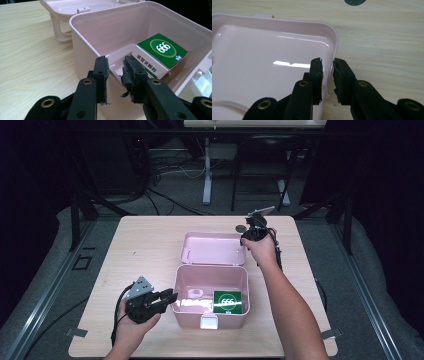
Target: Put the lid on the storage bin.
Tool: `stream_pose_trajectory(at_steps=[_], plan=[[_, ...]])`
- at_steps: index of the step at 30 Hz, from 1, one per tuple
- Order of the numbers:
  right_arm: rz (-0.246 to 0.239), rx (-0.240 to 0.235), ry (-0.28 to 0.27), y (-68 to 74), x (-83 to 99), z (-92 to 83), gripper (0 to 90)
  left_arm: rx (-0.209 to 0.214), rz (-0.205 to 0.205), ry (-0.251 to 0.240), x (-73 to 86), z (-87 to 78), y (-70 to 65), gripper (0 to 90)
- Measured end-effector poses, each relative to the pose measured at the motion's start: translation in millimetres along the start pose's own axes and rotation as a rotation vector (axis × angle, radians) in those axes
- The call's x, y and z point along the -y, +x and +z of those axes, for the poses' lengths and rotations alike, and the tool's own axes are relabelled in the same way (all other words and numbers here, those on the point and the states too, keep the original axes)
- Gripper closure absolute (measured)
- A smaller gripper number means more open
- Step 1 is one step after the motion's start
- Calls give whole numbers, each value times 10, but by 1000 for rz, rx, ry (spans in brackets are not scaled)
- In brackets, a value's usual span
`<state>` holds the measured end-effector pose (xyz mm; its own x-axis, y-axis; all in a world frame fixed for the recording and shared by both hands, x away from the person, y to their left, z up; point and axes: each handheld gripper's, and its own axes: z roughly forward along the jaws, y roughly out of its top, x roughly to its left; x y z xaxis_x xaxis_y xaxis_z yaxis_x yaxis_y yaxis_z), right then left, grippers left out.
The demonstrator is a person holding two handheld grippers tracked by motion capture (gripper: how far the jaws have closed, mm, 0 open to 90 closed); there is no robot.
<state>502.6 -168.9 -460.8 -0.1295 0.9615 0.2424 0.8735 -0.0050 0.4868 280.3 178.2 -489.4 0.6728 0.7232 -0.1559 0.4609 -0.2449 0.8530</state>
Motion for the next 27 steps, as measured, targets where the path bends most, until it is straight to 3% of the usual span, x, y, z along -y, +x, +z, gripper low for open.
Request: stream_pose_trajectory(at_steps=[1, 3, 15, 24, 25, 27], plan=[[0, 5, 23, -5, -7, -5, 781, 0, 0, 0, 0, 0, 0, 722], [13, 5, 7, -8, -5, 29, 794, -1, 1, 0, 0, 0, -1, 723], [17, 31, 34, 1, 3, 111, 834, -2, 1, -2, 2, 0, -3, 724], [35, 20, 6, 13, 0, 60, 846, -7, 1, -2, 1, 2, -9, 724], [25, 25, 24, 15, -7, 36, 847, -7, 1, -2, 0, 3, -9, 724], [25, 25, -1, 30, -4, 33, 848, -7, 0, -2, 0, 2, -9, 725]])
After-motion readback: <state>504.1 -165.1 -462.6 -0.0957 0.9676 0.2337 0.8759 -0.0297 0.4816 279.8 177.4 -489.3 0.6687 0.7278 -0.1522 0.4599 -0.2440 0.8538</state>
